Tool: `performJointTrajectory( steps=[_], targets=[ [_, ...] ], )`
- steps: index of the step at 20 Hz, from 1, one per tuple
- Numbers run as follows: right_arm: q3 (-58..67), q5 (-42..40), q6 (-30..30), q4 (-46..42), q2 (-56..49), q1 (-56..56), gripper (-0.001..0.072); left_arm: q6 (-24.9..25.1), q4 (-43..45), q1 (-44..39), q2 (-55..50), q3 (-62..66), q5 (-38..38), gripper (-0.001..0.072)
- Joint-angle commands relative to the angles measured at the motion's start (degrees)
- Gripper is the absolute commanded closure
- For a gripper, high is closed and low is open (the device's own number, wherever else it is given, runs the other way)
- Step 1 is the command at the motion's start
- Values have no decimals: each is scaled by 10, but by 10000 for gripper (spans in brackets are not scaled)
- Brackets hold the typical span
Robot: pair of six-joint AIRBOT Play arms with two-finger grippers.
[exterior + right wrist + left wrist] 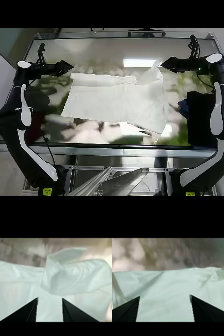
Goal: Fold the shirts.
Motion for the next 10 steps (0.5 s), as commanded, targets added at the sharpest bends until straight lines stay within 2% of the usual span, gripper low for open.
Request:
performJointTrajectory(
  steps=[1,3,4,5,7,10],
  targets=[
    [0,141,61,-77,22,-36,345,-61,45,40,-1,24,-129,-9],
    [-21,221,76,-97,43,-61,346,-110,116,66,0,38,-243,-8],
    [-53,234,82,-105,63,-70,347,-122,140,76,1,28,-282,-7],
    [-102,231,81,-109,89,-79,347,-127,147,86,9,-5,-284,28],
    [-218,216,72,-136,151,-94,347,-115,154,100,27,-96,-275,31],
    [-394,138,65,-163,247,-125,347,-107,198,99,28,-193,-262,32]
  ],
)
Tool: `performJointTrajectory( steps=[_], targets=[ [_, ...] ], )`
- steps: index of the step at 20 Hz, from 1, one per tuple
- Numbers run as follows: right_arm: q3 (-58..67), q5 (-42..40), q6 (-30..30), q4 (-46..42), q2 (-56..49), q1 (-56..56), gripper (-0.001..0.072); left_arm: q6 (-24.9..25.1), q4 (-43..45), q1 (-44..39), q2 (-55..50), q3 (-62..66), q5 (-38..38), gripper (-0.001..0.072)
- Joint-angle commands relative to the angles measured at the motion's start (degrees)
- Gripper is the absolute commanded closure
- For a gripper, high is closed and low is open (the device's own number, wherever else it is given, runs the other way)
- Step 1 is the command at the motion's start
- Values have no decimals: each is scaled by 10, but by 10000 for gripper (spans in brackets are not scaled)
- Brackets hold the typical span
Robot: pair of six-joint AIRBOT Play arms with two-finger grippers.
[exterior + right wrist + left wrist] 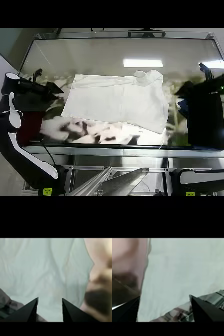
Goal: Fold the shirts.
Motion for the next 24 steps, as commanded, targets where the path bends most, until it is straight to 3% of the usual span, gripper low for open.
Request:
performJointTrajectory(
  steps=[1,4,5,6,8,9,10,11,14,18,24],
  targets=[
    [-190,-69,-5,-34,103,-37,347,1,63,3,6,-97,-3,32],
    [-294,-104,-7,-30,137,-44,346,19,68,-17,6,-120,19,32],
    [-318,-106,-7,-30,136,-40,346,22,72,-28,6,-122,17,67],
    [-345,-115,-11,-27,136,-35,346,22,85,-39,6,-126,13,193],
    [-392,-135,-27,-4,134,-23,346,22,99,-60,6,-136,3,230],
    [-410,-145,-36,5,133,-15,345,27,98,-71,6,-138,-4,367],
    [-424,-158,-37,6,133,-6,345,40,97,-80,6,-137,-12,585],
    [-432,-167,-37,7,130,2,345,48,96,-88,6,-131,-17,702],
    [-433,-193,-46,23,110,28,345,47,96,-106,6,-99,-16,701],
    [-430,-244,-110,121,88,43,346,42,96,-116,6,-65,-23,694],
    [-390,-259,-110,132,88,39,348,41,96,-111,6,-47,-23,693]
  ],
)
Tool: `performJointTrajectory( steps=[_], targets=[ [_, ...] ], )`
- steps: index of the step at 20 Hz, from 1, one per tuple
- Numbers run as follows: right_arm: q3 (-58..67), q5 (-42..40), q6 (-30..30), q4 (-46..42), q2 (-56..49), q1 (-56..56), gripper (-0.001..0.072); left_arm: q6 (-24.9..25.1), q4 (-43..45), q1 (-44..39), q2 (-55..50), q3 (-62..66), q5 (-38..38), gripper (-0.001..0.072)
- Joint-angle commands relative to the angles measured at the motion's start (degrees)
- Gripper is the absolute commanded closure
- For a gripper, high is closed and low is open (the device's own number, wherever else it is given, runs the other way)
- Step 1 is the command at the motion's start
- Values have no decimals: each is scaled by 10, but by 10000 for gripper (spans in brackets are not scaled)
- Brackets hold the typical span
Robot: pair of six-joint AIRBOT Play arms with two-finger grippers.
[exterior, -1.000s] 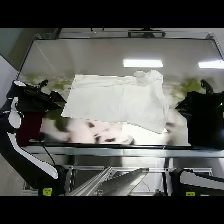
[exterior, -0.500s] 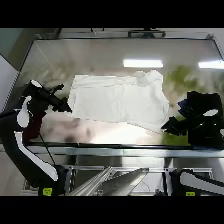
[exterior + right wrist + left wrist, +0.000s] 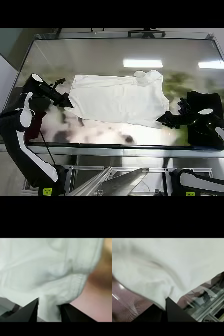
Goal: Fold the shirts.
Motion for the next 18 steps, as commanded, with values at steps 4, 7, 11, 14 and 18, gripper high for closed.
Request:
performJointTrajectory(
  steps=[4,7,11,14,18],
  targets=[
    [17,-5,-5,23,-6,-1,691,-1,-4,5,0,7,0,693],
    [19,22,-49,80,10,3,693,17,-56,7,16,8,-21,694],
    [109,138,-82,200,151,-29,693,73,-261,22,144,8,-43,694],
    [251,127,-82,256,306,-63,693,146,-556,53,298,8,-46,694],
    [429,62,-80,224,446,-115,692,190,-809,131,484,8,4,692]
  ],
)
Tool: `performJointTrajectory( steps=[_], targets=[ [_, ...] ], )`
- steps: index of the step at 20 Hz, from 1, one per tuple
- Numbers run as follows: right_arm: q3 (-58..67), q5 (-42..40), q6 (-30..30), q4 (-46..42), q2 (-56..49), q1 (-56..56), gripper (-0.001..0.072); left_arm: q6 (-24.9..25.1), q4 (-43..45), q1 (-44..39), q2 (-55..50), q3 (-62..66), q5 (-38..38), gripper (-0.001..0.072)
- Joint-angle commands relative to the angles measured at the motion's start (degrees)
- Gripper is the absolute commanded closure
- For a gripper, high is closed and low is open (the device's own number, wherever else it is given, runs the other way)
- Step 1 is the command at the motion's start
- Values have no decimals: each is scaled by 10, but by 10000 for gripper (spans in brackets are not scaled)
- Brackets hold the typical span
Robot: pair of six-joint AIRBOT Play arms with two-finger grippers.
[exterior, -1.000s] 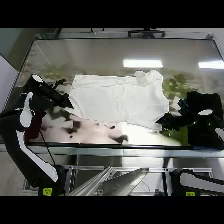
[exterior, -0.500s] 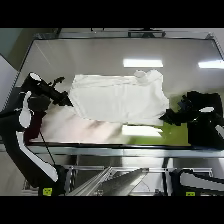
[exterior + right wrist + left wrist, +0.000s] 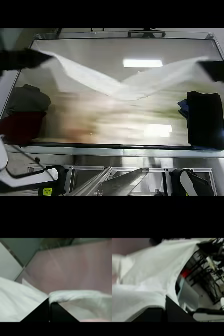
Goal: Fold the shirts.
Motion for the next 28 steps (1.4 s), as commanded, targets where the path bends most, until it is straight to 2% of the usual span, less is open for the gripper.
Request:
performJointTrajectory(
  steps=[1,4,7,9,11,13,15,18,19,24,28],
  targets=[
    [139,-46,14,-32,113,-49,692,39,-230,76,154,0,44,692],
    [188,-76,42,-69,140,-88,693,-12,-213,157,227,0,77,692],
    [191,-68,46,-68,121,-91,693,-45,-105,198,256,0,107,690],
    [189,-28,67,-60,81,-91,693,-67,-4,175,244,-5,104,691],
    [174,11,70,-47,34,-87,694,-68,64,102,211,-42,106,690],
    [133,19,70,-60,-16,-52,694,-66,149,20,156,-90,126,690],
    [85,-3,57,-110,-70,11,693,-64,228,-42,89,-133,179,691],
    [59,-76,60,-238,-186,104,694,-62,281,-73,-39,-149,250,691],
    [59,-105,60,-248,-233,121,694,-62,286,-72,-85,-142,263,691],
    [94,-223,57,-182,-433,148,693,-57,285,-73,-293,-18,280,692],
    [108,-285,57,-158,-518,151,693,-58,286,-77,-412,106,290,694]
  ],
)
